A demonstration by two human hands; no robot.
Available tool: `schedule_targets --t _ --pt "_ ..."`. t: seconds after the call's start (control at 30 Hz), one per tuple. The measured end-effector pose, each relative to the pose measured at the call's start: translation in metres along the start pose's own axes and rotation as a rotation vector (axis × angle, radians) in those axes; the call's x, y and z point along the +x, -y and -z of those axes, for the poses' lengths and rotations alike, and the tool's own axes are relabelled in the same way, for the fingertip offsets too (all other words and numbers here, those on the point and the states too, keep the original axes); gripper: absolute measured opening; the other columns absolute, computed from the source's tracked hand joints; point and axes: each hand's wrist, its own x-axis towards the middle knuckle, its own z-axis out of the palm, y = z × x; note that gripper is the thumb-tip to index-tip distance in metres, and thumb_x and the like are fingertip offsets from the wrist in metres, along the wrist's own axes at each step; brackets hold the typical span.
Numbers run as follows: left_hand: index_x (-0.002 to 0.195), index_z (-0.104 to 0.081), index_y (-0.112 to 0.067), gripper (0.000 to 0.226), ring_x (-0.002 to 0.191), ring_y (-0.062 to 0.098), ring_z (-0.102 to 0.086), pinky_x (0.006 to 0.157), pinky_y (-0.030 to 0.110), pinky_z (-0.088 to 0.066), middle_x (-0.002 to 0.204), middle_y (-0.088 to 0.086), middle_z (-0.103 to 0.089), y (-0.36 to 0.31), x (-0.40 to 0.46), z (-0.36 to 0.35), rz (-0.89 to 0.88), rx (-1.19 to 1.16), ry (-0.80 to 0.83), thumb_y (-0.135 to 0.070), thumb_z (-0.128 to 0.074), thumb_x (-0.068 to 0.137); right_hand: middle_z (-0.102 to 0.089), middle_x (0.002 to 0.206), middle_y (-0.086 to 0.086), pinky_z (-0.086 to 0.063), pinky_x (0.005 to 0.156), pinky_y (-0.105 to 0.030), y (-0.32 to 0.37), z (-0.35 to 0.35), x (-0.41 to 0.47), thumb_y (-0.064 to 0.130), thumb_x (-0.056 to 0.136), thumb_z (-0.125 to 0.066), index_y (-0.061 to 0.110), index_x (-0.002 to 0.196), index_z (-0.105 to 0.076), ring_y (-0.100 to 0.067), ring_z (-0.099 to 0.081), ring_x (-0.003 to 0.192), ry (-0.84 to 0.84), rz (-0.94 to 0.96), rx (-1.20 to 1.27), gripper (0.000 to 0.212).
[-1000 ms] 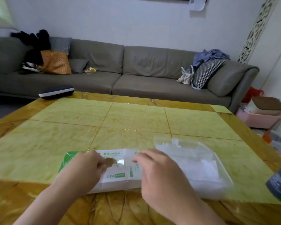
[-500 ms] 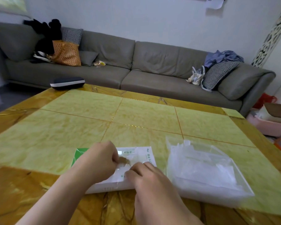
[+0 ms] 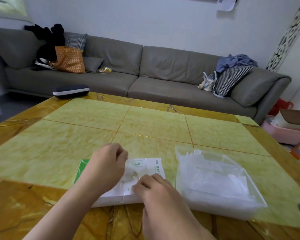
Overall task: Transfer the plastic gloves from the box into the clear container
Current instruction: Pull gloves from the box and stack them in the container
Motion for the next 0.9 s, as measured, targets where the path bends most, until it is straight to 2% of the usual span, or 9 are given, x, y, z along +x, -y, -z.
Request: schedule_targets --t 0.1,0.17,0.27,0.37,0.5,0.6,0.73,0.83,0.9 --pt "0.087 -0.064 -0.016 0.026 0.042 0.005 -0.043 0.041 0.014 -0.033 0.06 -0.003 -0.052 -0.008 0.002 0.009 0.067 -0.327 -0.109 -0.032 -0.051 0.104 -0.049 0.13 0.008 -0.036 0.096 -0.024 -0.001 -0.002 0.0 0.004 0.088 -0.05 0.02 0.131 -0.059 -0.019 -0.038 0.123 0.008 -0.001 -0.005 0.047" --pt "0.09 -0.063 -0.017 0.033 0.05 0.008 -0.046 0.049 0.022 -0.041 0.066 -0.003 -0.054 -0.003 0.002 0.016 0.095 -0.423 -0.031 -0.048 -0.054 0.1 -0.049 0.13 0.007 -0.039 0.099 -0.027 -0.001 -0.003 0.0 0.005 0.088 -0.051 0.019 0.132 -0.059 -0.019 -0.039 0.123 0.019 0.002 -0.018 0.047" --pt "0.091 -0.063 -0.031 0.024 0.067 0.002 -0.064 0.06 0.019 -0.048 0.078 -0.012 -0.068 0.014 -0.001 0.02 0.073 -0.099 0.168 -0.054 -0.072 0.087 -0.049 0.131 0.007 -0.039 0.1 -0.028 -0.001 -0.001 0.0 0.005 0.089 -0.051 0.02 0.133 -0.059 -0.019 -0.038 0.124 0.003 0.001 -0.02 0.047" --pt "0.07 -0.067 -0.026 0.022 0.044 0.003 -0.049 0.042 0.014 -0.036 0.059 -0.007 -0.066 0.017 -0.001 0.022 0.013 -0.006 0.011 -0.021 -0.069 0.091 -0.049 0.131 0.008 -0.039 0.1 -0.028 -0.001 -0.001 -0.001 0.003 0.089 -0.05 0.019 0.133 -0.059 -0.018 -0.038 0.123 -0.011 0.0 0.001 0.047" --pt "0.081 -0.074 -0.013 0.022 0.057 0.017 -0.066 0.063 0.029 -0.055 0.074 0.005 -0.075 0.0 -0.002 0.043 0.047 -0.582 -0.233 -0.019 -0.064 0.1 -0.047 0.131 0.009 -0.037 0.103 -0.029 -0.003 -0.004 0.0 0.003 0.09 -0.048 0.019 0.132 -0.057 -0.018 -0.038 0.122 0.015 -0.012 0.013 0.046" --pt "0.093 -0.074 -0.004 0.024 0.073 0.03 -0.073 0.073 0.041 -0.062 0.086 0.018 -0.075 -0.012 -0.008 0.05 0.148 -0.947 -0.164 -0.023 -0.062 0.1 -0.044 0.136 0.015 -0.036 0.106 -0.025 -0.003 -0.002 -0.001 0.007 0.092 -0.046 0.023 0.136 -0.057 -0.012 -0.037 0.128 0.045 -0.044 0.071 0.048" --pt "0.1 -0.072 0.001 0.021 0.068 0.029 -0.071 0.065 0.037 -0.064 0.09 0.023 -0.074 -0.022 -0.016 0.041 0.229 -1.129 -0.014 -0.017 -0.062 0.096 -0.058 0.13 0.022 -0.042 0.099 -0.011 -0.004 0.016 -0.003 0.021 0.09 -0.051 0.03 0.127 -0.066 0.006 -0.054 0.117 -0.171 -0.284 0.563 0.041" --pt "0.097 -0.073 0.002 0.024 0.075 0.034 -0.071 0.068 0.04 -0.064 0.092 0.024 -0.073 -0.025 -0.02 0.031 0.204 -1.261 0.081 -0.018 -0.065 0.085 -0.075 0.117 -0.014 -0.054 0.092 -0.037 -0.01 0.035 -0.002 0.035 0.087 -0.063 0.01 0.116 -0.074 -0.022 -0.07 0.107 -0.24 -0.377 1.449 0.04" --pt "0.091 -0.075 0.002 0.019 0.085 0.038 -0.072 0.074 0.043 -0.064 0.094 0.024 -0.072 -0.031 -0.024 0.025 0.174 -1.339 0.144 -0.012 -0.063 0.086 -0.075 0.108 -0.023 -0.055 0.078 -0.041 -0.012 0.046 -0.003 0.031 0.093 -0.074 0.0 0.112 -0.072 -0.032 -0.074 0.096 -0.279 -0.434 1.619 0.037"
